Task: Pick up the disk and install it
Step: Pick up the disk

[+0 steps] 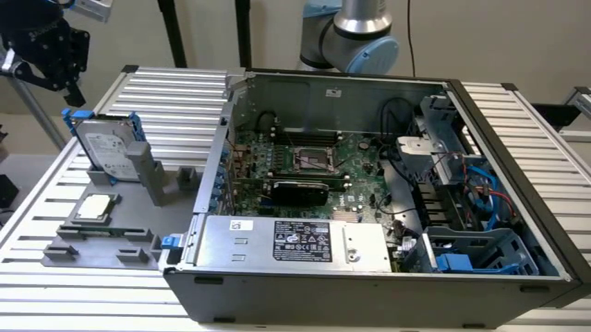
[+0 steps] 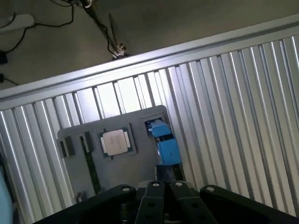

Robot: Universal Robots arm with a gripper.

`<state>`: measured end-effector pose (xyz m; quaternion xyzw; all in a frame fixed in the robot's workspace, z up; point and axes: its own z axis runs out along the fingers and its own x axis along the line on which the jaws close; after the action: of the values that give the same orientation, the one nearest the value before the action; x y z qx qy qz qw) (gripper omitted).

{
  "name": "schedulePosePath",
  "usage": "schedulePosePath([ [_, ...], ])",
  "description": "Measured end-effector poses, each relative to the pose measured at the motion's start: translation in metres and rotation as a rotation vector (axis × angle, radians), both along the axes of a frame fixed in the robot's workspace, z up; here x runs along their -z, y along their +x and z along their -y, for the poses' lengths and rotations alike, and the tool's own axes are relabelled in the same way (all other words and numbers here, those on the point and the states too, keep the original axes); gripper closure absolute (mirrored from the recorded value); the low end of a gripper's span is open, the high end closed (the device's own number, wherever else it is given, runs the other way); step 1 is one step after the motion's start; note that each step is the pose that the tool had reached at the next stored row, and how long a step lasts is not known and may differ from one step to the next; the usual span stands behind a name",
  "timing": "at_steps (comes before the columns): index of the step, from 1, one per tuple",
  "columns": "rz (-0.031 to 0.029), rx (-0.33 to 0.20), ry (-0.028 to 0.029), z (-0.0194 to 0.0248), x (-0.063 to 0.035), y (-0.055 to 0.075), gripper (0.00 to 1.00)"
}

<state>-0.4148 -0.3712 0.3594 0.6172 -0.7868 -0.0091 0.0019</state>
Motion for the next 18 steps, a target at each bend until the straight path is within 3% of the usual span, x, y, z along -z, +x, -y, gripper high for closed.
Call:
schedulePosePath([
  [12,0.0001,-0.212,0.0,-0.0003,0.0004,0.0,1.0],
  [18,-0.0001,-0.229,0.0,-0.0058,0.0015,-0.0001,1.0],
])
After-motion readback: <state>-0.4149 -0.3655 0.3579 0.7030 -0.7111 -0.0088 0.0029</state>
